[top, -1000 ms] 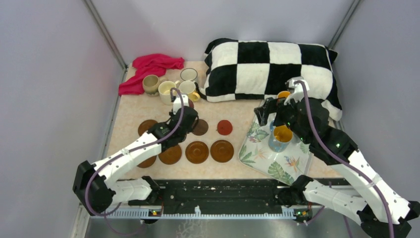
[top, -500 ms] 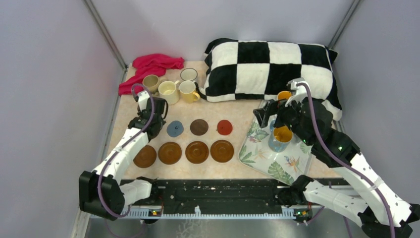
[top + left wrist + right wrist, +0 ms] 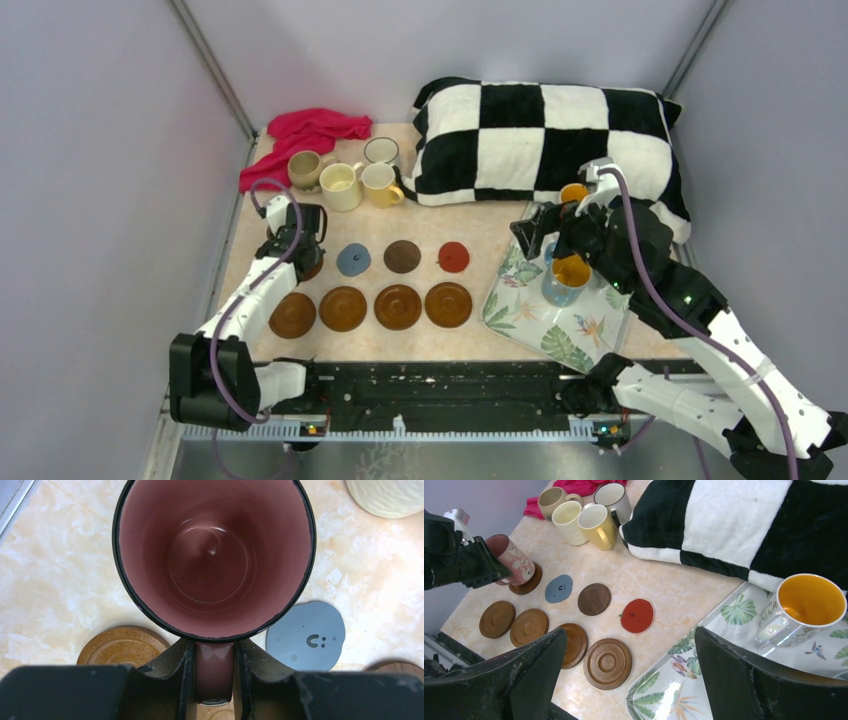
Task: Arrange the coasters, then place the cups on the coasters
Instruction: Place the cup on the coaster.
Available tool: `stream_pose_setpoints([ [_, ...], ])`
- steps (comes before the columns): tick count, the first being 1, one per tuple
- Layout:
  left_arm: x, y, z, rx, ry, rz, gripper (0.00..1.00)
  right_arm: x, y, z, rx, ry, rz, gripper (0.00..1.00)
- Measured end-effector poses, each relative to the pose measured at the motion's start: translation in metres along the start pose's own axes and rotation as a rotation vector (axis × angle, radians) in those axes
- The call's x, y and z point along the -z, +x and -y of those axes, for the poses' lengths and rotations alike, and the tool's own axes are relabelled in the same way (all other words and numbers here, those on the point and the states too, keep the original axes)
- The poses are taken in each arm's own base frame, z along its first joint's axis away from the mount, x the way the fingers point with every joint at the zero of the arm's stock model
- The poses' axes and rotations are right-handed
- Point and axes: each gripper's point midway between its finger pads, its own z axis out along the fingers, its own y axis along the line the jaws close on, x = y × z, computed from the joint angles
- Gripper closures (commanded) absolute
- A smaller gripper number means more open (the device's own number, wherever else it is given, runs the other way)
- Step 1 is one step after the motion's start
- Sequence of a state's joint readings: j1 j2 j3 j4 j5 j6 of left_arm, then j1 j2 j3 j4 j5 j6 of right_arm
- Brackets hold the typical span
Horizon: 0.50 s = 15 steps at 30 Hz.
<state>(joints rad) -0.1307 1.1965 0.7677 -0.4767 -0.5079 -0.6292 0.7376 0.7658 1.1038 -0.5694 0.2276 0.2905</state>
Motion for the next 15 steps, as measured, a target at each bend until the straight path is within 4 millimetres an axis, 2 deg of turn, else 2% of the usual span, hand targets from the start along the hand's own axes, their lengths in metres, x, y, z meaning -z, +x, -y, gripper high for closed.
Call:
stream_pose_setpoints([
  [15,-0.0091,0.0048,0.0009,0.031,-0.002,-0.006,1.00,0.0001,0.0003,-0.0009,0.001,-0.005,-0.002,0.01],
])
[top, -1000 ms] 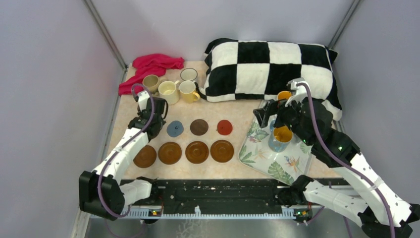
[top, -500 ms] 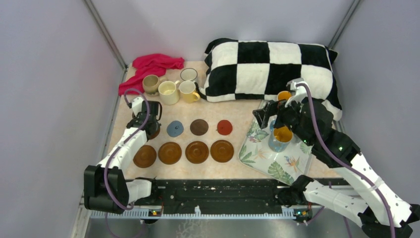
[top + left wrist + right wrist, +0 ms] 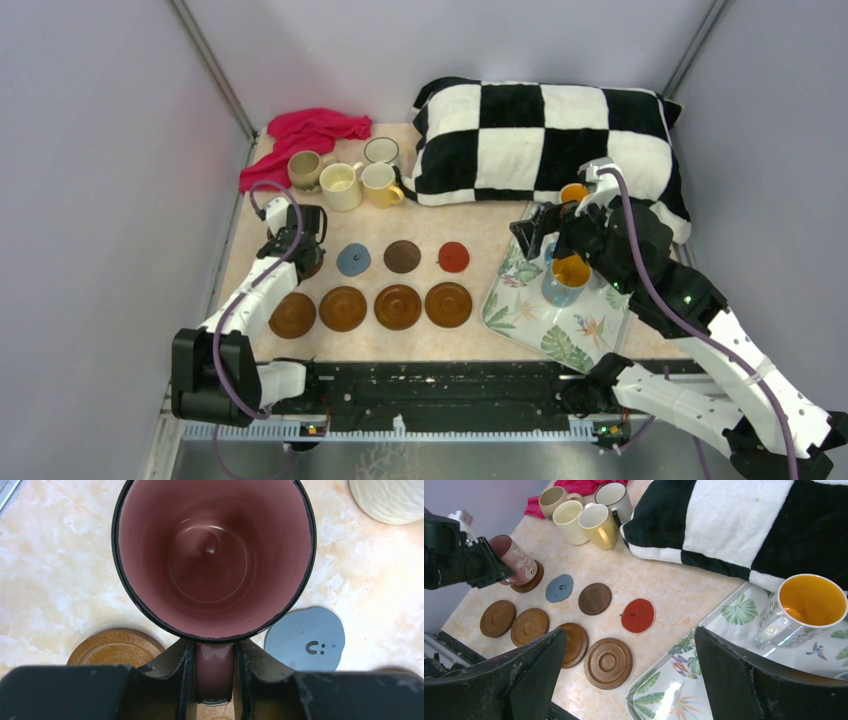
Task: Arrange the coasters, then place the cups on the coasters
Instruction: Place the cup on the coaster.
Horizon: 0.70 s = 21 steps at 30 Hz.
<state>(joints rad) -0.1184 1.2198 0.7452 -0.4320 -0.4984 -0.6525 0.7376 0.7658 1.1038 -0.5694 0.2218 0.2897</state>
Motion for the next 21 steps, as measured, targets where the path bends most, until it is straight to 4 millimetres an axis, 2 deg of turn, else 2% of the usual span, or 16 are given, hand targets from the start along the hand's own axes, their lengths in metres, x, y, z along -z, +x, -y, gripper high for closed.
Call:
stream_pose_setpoints([
  [5,-0.0014,0.0007,0.0005,0.012,0.003,0.004,1.00,-0.0001,0.0001,-0.0002,0.000,-0.001,-0.001,0.01],
  [15,0.0009,0.0030,-0.0012,0.038,0.005,-0.002,0.89,-0.0004,0.0004,-0.0005,0.000,-0.003,-0.002,0.01],
  [21,0.0025,0.0041,-0.0022,0.039,0.008,-0.005,0.72,-0.0006,0.0005,-0.0005,0.001,-0.002,-0.003,0.01],
])
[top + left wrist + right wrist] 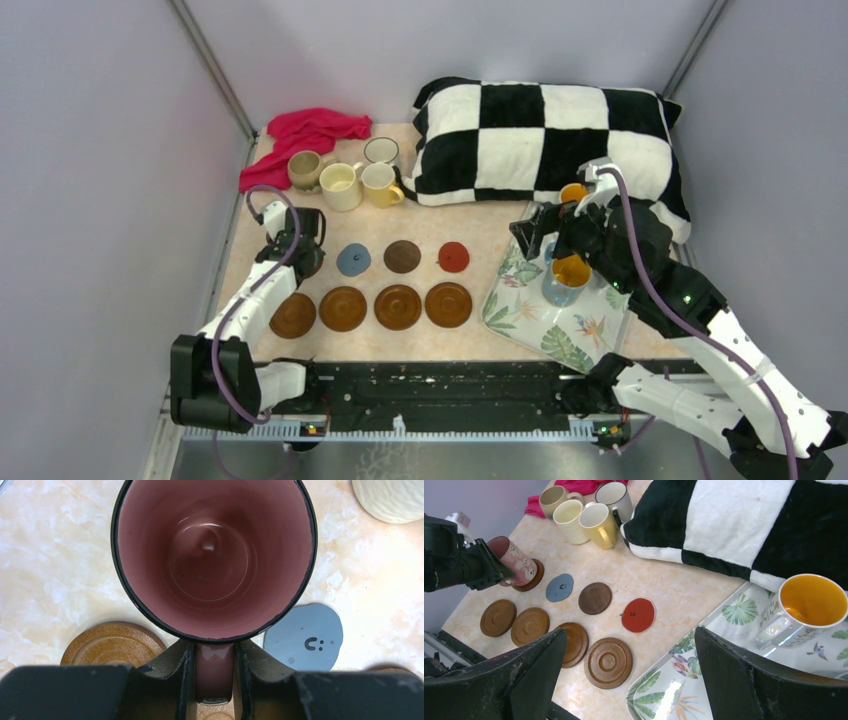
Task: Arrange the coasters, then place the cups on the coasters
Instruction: Place the cup on the coaster.
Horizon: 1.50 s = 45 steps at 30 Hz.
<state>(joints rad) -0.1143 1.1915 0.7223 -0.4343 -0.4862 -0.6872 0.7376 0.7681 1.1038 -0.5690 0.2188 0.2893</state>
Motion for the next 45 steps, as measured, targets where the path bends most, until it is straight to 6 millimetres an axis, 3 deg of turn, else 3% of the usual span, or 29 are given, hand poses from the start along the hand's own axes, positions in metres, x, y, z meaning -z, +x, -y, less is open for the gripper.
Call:
stream_pose_setpoints([
  [6,0.002,-0.001,0.000,0.000,0.007,0.003,0.45,0.000,0.000,0.000,0.000,0.000,0.000,0.01],
  [7,0.002,-0.002,0.001,0.003,0.009,0.006,0.33,0.000,0.000,0.000,0.000,0.000,0.000,0.01],
  [11,0.005,-0.005,0.001,0.007,0.017,0.016,0.03,0.000,0.000,0.000,0.000,0.000,-0.001,0.01],
  [17,0.012,-0.010,0.000,0.005,0.019,0.020,0.01,0.000,0.000,0.000,0.000,0.000,-0.002,0.01],
  [23,0.025,-0.030,0.008,-0.020,0.055,0.049,0.01,-0.003,0.003,0.000,0.003,0.002,-0.012,0.01],
  [29,0.047,-0.055,0.029,-0.066,0.168,0.081,0.01,-0.004,0.003,0.000,0.003,0.005,-0.012,0.01],
  [34,0.071,-0.067,0.059,-0.129,0.300,0.102,0.01,-0.004,0.002,0.003,0.003,0.020,-0.009,0.01],
  [39,0.103,-0.054,0.101,-0.227,0.465,0.101,0.01,-0.004,0.003,0.008,-0.003,0.051,-0.010,0.01],
  [45,0.137,-0.016,0.152,-0.350,0.647,0.068,0.01,-0.002,0.011,0.019,-0.033,0.115,-0.034,0.01],
])
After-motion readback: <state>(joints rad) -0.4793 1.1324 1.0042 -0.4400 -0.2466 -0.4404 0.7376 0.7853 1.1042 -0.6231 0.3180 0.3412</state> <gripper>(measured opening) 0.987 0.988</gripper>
